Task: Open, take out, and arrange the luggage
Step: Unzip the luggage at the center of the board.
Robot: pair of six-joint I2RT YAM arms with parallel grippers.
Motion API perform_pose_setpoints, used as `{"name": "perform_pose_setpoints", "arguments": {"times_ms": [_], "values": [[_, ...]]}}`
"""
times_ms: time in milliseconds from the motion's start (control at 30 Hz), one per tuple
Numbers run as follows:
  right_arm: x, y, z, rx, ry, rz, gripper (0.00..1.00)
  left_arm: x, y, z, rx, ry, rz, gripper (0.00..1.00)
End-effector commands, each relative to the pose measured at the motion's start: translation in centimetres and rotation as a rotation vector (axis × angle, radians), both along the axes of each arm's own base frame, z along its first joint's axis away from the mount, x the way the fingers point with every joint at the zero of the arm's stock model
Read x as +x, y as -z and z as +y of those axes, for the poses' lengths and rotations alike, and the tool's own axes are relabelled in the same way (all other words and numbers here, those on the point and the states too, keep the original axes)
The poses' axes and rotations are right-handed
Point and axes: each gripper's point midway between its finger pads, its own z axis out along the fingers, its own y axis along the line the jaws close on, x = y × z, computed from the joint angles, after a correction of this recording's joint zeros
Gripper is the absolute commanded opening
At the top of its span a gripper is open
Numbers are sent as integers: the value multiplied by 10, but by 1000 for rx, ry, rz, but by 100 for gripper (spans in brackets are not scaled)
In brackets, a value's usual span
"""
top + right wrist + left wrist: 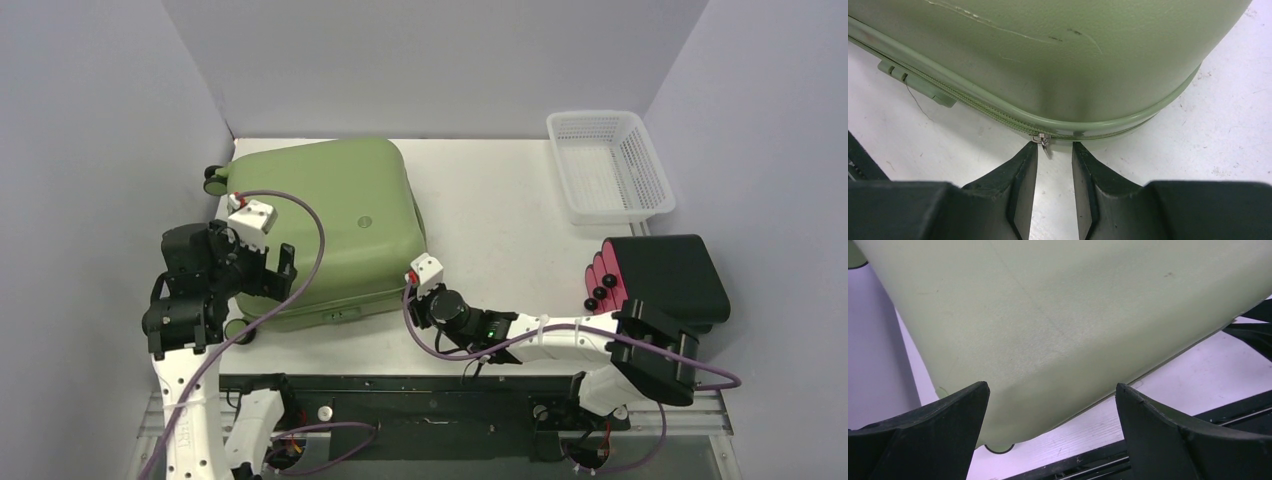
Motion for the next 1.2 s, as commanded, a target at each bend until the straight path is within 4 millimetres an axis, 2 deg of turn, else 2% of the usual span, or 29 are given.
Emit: {"name": "perform_pose_setpoints", "arguments": {"times_ms": [0,167,267,300,400,433,567,867,1000,1167], "values": [[6,-12,14,71,-18,-41,27,12,-26,-20,-92,80,-54,96],[8,-7,15,58,-24,-54,19,26,-38,-27,-129,113,-82,96],[5,-5,18,52,-50,-52,2,34,-36,-28,-146,118,-87,96],[5,-5,18,47,-54,-56,0,38,-32,-28,-152,118,-87,96],[8,-8,13,24,-55,-76,0,44,-15,-27,-153,109,-84,96],[9,-12,12,26,-57,-81,0,46,-3,-26,-150,102,-73,96],[18,-16,-5,-11,-49,-98,0,49,27,-14,-85,45,-38,96],[36,-17,-41,-73,-15,-102,0,43,66,10,83,-45,45,99],[41,-21,-48,-80,0,-102,0,36,87,17,157,-48,116,90],[52,-23,-60,-89,20,-94,0,29,98,26,225,-56,143,76]]}}
